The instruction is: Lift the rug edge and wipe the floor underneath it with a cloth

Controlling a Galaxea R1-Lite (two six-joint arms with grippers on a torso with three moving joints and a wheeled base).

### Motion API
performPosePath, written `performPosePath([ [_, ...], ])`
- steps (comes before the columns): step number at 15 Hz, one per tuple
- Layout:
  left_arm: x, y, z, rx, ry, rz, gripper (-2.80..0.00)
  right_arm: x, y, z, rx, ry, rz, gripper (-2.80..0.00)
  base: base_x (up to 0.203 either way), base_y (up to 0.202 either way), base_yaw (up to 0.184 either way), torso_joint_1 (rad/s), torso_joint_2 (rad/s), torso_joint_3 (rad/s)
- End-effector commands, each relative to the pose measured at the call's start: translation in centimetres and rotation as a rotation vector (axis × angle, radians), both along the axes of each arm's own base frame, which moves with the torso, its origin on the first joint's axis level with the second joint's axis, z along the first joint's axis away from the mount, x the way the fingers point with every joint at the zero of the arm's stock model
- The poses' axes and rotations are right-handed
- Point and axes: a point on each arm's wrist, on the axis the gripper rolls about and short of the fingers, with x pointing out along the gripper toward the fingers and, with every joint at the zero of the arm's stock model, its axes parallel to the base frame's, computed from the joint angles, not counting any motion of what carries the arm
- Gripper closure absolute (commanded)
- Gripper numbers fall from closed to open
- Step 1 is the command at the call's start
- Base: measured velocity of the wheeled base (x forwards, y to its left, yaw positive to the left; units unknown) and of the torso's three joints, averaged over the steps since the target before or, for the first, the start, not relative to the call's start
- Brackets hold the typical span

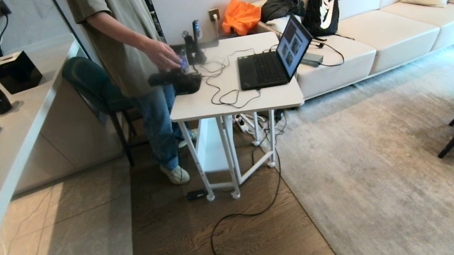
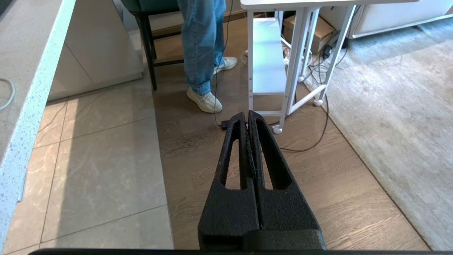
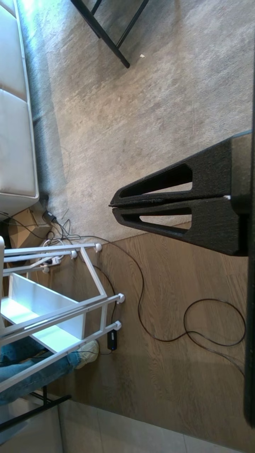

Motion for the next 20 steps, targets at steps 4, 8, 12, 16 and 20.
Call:
performPosePath([
  [4, 0.01, 0.0, 0.0, 0.001, 0.001, 0.0, 0.0, 0.01, 0.0, 0.0, 0.0, 0.002, 0.001, 0.0, 0.0, 0.0, 0.0, 0.0, 0.0, 0.0],
  [8, 0.01, 0.0, 0.0, 0.001, 0.001, 0.0, 0.0, 0.0, 0.0, 0.0, 0.0, 0.0, 0.001, 0.0, 0.0, 0.0, 0.0, 0.0, 0.0, 0.0],
  [12, 0.01, 0.0, 0.0, 0.001, 0.001, 0.0, 0.0, 0.0, 0.0, 0.0, 0.001, 0.0, 0.001, 0.0, 0.0, 0.0, 0.0, 0.0, 0.0, 0.0],
  [16, 0.01, 0.0, 0.0, 0.001, 0.001, 0.0, 0.0, 0.01, 0.0, 0.0, 0.004, 0.002, 0.001, 0.0, 0.0, 0.0, 0.0, 0.0, 0.0, 0.0],
  [20, 0.01, 0.0, 0.0, 0.001, 0.001, 0.0, 0.0, 0.0, 0.0, 0.0, 0.003, 0.0, 0.001, 0.0, 0.0, 0.0, 0.0, 0.0, 0.0, 0.0],
])
